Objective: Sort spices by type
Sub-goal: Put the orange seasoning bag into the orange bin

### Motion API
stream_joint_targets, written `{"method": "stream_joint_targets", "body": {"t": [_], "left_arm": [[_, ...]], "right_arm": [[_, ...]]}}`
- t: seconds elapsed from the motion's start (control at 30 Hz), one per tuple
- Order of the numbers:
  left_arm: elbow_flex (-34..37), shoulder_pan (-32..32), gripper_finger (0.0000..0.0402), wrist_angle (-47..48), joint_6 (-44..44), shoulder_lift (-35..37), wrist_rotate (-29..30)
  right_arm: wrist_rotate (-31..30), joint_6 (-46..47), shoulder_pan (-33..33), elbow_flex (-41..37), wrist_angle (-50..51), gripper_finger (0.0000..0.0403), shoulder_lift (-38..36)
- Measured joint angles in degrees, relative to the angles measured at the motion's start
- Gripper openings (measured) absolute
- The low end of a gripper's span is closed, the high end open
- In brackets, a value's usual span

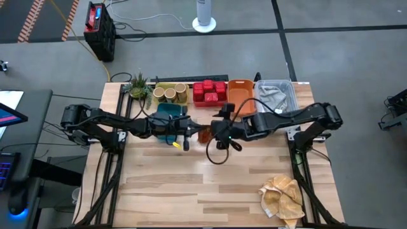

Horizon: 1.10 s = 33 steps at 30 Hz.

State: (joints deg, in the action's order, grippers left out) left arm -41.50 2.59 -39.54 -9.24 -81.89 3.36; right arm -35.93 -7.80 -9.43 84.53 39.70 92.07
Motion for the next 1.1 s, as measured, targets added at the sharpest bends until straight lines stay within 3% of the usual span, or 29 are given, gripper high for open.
{"method": "stream_joint_targets", "body": {"t": [0.3, 0.43, 0.6, 0.67, 0.77, 1.0, 1.1], "left_arm": [[0.00, 0.02, 0.0000, -1.51, -3.10, 0.00, -1.80], [0.00, 0.00, 0.0000, -1.90, -3.59, 0.00, -2.08], [0.00, 0.02, 0.0001, -2.16, -0.38, 0.00, -0.43], [0.00, 0.00, 0.0010, -2.23, 2.14, 0.00, 2.30], [0.00, 0.02, 0.0050, -2.16, 2.34, 0.02, 4.41], [0.01, 0.01, 0.0190, -1.28, 0.65, 0.65, 12.27], [0.00, 0.00, 0.0227, 1.88, -0.12, 2.91, 14.75]], "right_arm": [[7.47, -1.22, 2.53, 0.00, 1.21, 0.0224, 0.03], [7.69, -2.55, 3.16, 0.00, 1.26, 0.0151, 0.02], [7.83, -3.34, 3.57, -0.02, 2.63, 0.0027, 0.04], [7.82, -3.40, 3.96, -0.02, 3.54, 0.0017, -0.09], [7.79, -3.20, 4.58, -0.07, 4.58, 0.0028, -0.09], [7.72, -3.24, 8.71, -0.07, 8.76, 0.0013, -0.37], [6.97, -3.14, 11.71, -0.07, 11.09, 0.0015, -0.71]]}}
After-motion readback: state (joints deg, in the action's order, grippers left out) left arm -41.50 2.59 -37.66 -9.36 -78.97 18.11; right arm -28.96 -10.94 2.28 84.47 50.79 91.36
